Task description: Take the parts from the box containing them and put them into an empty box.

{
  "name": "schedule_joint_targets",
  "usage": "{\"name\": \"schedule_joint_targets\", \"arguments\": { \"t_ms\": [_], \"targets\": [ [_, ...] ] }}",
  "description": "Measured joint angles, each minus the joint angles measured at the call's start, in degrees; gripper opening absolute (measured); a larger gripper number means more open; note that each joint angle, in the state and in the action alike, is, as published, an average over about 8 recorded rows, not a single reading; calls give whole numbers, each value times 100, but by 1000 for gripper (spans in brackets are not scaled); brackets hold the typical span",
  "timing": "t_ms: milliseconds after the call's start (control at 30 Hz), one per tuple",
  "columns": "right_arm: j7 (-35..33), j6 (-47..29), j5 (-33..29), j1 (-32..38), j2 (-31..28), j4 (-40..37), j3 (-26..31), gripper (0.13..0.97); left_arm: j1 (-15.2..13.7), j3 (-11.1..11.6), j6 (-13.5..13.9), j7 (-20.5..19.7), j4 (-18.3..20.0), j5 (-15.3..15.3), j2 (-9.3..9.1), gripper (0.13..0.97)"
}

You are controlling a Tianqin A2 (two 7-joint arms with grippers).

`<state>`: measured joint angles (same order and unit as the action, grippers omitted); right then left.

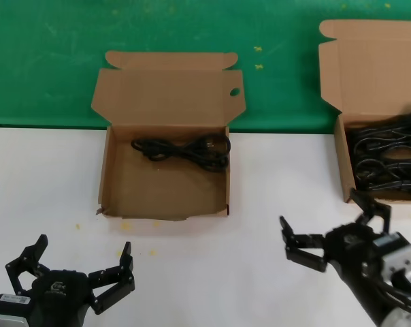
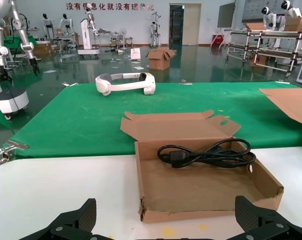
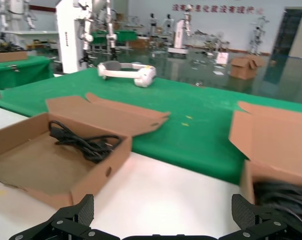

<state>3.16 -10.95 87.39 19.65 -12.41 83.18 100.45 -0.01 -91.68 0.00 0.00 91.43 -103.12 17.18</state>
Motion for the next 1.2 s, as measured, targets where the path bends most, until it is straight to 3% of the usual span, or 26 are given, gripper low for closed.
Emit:
{"name": "schedule_joint_targets", "arguments": {
  "t_ms": [867,1200],
  "targets": [
    [-258,895,1287,-1606,-390,694,-717,966,1,0,0,-1,20,-1,0,966],
    [-291,1008,1449,-1808,-440,781,-808,966,1,0,0,-1,22,-1,1,966]
  ]
}}
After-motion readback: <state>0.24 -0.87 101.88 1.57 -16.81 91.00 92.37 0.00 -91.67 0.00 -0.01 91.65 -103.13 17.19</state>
